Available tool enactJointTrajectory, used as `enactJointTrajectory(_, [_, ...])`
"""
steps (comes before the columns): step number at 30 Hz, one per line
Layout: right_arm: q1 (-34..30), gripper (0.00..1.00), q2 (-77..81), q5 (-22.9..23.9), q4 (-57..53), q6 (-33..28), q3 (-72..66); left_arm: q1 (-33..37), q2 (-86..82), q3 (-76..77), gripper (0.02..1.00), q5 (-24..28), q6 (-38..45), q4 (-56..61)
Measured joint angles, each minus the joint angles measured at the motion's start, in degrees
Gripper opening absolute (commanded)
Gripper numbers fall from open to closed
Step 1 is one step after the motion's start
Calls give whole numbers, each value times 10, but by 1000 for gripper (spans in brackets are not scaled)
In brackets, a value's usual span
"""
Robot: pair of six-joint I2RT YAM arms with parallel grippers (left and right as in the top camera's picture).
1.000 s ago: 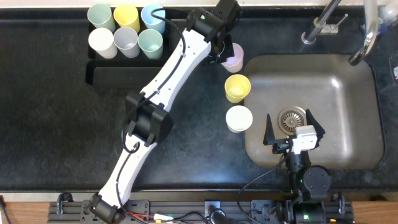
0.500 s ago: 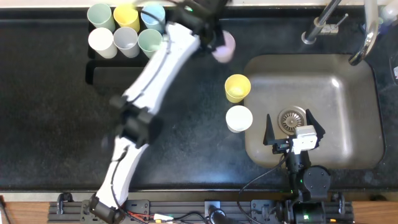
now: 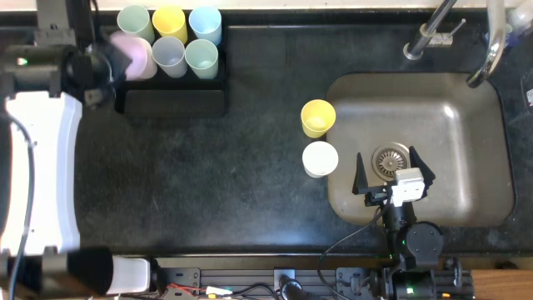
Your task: Store Cups
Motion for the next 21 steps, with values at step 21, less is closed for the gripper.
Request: enactJointTrajectory(21, [0, 998, 0, 0, 0, 0, 0, 60, 87, -86, 36, 31, -9, 72])
